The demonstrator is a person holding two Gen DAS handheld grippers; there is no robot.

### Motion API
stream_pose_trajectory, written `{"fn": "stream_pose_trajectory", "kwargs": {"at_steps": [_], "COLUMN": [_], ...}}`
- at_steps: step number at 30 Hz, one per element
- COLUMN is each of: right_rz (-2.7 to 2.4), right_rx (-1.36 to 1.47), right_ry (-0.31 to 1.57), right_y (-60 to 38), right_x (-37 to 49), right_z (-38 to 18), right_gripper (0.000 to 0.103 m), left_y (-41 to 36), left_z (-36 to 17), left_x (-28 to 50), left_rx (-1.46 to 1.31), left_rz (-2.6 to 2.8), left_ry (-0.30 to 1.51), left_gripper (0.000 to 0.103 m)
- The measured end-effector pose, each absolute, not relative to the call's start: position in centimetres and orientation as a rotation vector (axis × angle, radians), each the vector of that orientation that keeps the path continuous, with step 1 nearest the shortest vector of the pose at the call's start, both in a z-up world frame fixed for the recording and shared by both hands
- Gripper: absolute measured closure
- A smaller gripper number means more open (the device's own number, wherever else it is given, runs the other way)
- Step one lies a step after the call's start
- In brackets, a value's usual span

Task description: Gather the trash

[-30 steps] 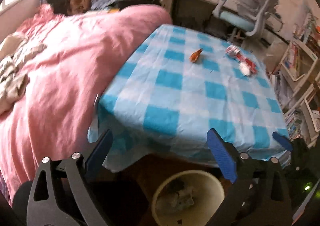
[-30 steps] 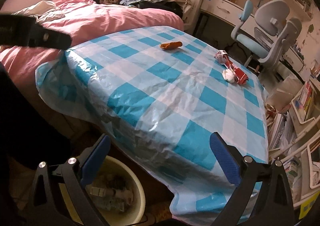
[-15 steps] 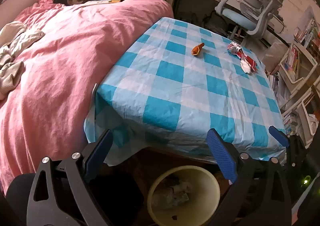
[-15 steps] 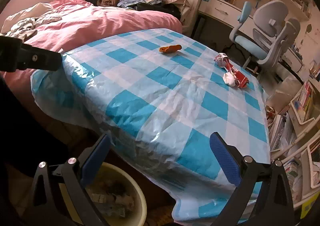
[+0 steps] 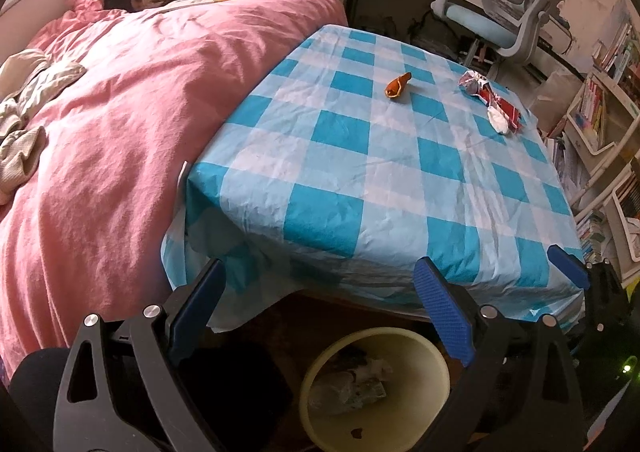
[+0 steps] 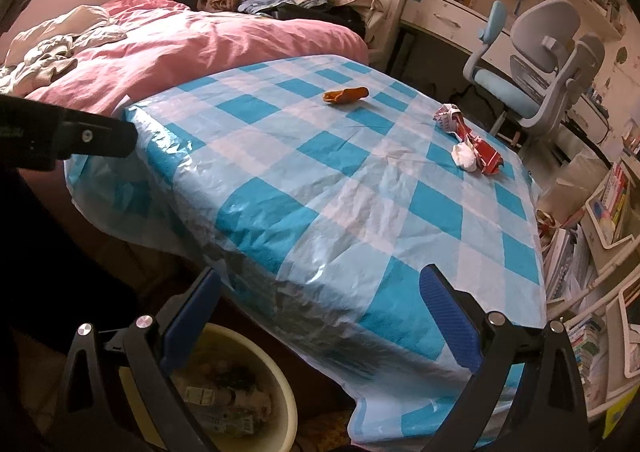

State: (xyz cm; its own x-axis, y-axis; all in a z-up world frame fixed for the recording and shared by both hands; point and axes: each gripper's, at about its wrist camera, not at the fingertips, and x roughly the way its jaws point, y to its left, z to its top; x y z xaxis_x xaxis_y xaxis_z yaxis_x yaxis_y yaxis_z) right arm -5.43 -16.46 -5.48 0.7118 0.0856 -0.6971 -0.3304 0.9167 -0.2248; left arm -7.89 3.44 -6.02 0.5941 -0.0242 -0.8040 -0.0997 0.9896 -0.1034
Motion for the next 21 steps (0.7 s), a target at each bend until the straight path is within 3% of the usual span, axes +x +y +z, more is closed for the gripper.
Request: {"fn": "stream_pose_trajectory", "kwargs": {"at_steps": [21], "right_rz": [0.243], "right_rx": [-0.346], "right_ry": [0.734], "right_y": [-16.52], "right_x": [-5.79], "right_z": [-5.14], "right_gripper": [0.008], "left_y": [3.1], "left_z": [-6.77], "left_x": [-7.96], "left_rx": [-0.109], "left_rz": [0.08], "left_ry": [0.943], "left_gripper": [0.012]}}
